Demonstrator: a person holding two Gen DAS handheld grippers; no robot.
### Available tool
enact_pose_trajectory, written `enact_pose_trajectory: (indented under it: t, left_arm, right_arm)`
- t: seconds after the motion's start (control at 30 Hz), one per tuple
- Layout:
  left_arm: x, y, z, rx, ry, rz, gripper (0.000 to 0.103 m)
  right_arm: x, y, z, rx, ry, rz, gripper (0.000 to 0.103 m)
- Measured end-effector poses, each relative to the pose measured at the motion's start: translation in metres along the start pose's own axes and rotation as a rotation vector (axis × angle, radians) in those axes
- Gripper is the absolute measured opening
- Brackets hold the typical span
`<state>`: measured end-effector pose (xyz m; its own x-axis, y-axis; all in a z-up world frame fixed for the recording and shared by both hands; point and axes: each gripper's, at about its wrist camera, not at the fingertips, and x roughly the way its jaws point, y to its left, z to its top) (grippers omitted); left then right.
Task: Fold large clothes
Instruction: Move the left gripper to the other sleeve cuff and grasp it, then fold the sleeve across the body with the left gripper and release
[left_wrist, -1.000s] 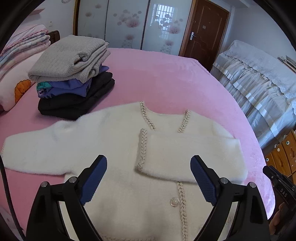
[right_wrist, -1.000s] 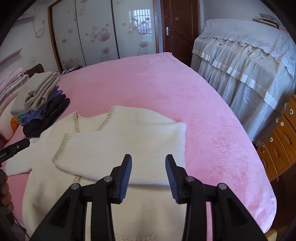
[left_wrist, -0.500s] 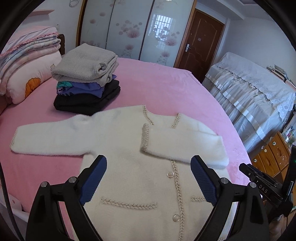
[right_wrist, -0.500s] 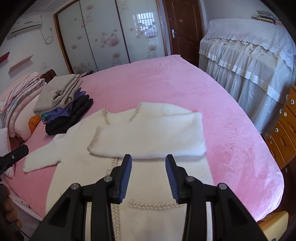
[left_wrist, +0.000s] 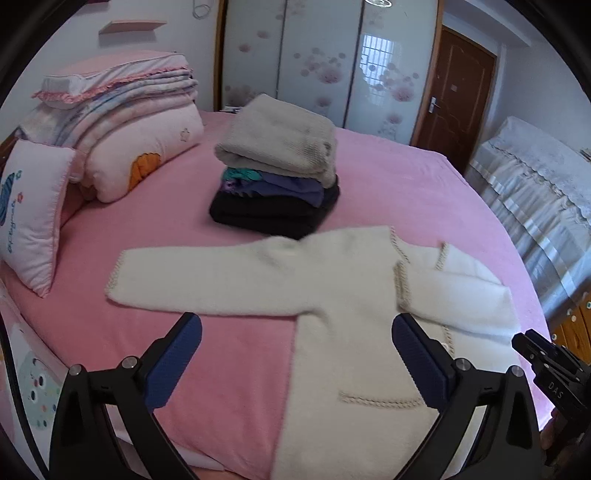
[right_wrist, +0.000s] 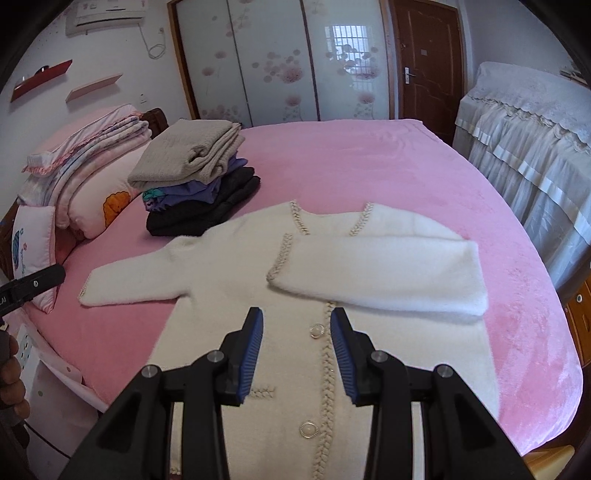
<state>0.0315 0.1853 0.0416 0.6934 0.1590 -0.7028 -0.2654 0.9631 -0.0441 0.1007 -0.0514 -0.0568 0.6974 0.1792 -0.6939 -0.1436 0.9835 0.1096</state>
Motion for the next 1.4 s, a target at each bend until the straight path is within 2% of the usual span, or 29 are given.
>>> enact_pose_trajectory:
  t: [0.17,0.27,0.37,0.47,0.6,0.73,0.83,1.0,1.03,1.1,1.13,1.17,1.27,1.4]
  left_arm:
    - [0.026,0.058,0.015,-0.084,-0.006,0.142,0.102]
    - [0.059,0.099,0.012,-0.235,0.031,0.195,0.102]
    - [0.103,0.137,-0.002,-0.400,0.097,0.177,0.102]
    - [0.147,0.164,-0.017,-0.512,0.149,0.177,0.101]
    - [0.192,0.190,-0.037,-0.654,0.157,0.159,0.101]
    - [0.228,0.221,-0.061,-0.845,0.163,0.125,0.100]
    - [0.246,0.242,-0.075,-0.959,0.122,0.091,0.099]
    - [0.258,0.257,-0.075,-1.019,-0.009,0.051,0.097]
    - [0.261,0.258,-0.073,-1.033,-0.019,0.045,0.091]
    - [0.268,0.263,-0.069,-1.055,-0.008,0.039,0.042]
    - [0.273,0.264,-0.067,-1.069,0.021,0.064,0.029]
    - [0.276,0.267,-0.065,-1.087,0.040,0.073,0.009]
    - [0.271,0.267,-0.059,-1.117,0.008,0.058,0.007]
    - [0.241,0.240,-0.031,-1.009,-0.090,0.072,0.006]
  right_arm:
    - [0.029,0.055,0.017,-0.082,0.006,0.037,0.038]
    - [0.052,0.087,0.028,-0.124,0.007,0.047,0.038]
    - [0.079,0.119,0.037,-0.160,0.001,0.045,0.038]
    - [0.108,0.147,0.041,-0.193,0.000,0.048,0.038]
    - [0.151,0.177,0.041,-0.226,0.034,0.048,0.038]
    - [0.185,0.193,0.034,-0.224,0.095,0.066,0.038]
    - [0.205,0.200,0.023,-0.236,0.134,0.074,0.038]
    - [0.225,0.203,0.007,-0.240,0.188,0.087,0.038]
    - [0.227,0.203,0.005,-0.238,0.195,0.087,0.038]
    - [0.230,0.200,0.002,-0.226,0.208,0.095,0.038]
    - [0.231,0.198,0.001,-0.221,0.213,0.099,0.038]
    - [0.231,0.196,0.000,-0.217,0.217,0.100,0.038]
    - [0.230,0.190,-0.001,-0.207,0.220,0.104,0.038]
    - [0.221,0.175,0.002,-0.185,0.207,0.101,0.038]
